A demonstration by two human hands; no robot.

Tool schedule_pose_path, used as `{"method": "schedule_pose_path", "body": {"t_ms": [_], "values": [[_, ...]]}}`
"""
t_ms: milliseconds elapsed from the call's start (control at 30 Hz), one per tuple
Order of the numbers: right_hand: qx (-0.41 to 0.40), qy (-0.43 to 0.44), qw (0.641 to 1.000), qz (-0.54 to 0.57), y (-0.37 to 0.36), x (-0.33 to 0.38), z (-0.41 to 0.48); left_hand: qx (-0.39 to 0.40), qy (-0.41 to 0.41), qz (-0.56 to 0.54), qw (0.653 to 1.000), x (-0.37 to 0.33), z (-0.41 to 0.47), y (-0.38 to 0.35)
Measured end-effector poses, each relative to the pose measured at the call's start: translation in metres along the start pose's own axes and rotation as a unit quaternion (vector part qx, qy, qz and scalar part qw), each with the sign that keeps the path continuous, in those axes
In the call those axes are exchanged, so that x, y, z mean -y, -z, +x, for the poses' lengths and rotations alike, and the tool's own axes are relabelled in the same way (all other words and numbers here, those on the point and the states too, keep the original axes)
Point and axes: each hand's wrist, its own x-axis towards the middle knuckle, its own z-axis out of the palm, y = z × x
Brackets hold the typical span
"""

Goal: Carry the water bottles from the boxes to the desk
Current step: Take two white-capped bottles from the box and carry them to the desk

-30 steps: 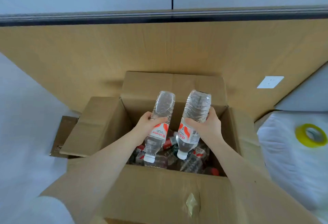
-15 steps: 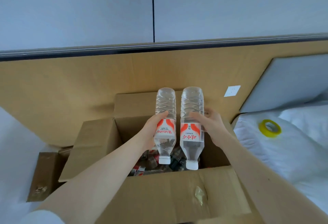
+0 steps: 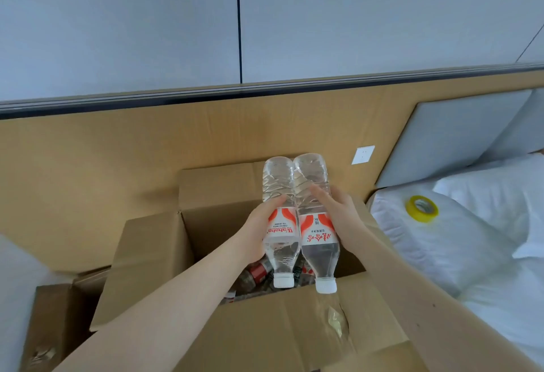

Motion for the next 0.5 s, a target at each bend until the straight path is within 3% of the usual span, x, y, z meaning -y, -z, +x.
{"method": "schedule_pose_path", "body": {"t_ms": [267,500], "values": [[-0.086,0.128,0.971,-0.184,0.020,-0.008,-0.014,0.063,0.063,-0.042,0.995,0.005,0.017,0.004],[-0.098,0.169,0.959,-0.205,0.057,-0.002,-0.038,0.133,0.079,-0.017,0.988,-0.008,0.019,-0.039]]}}
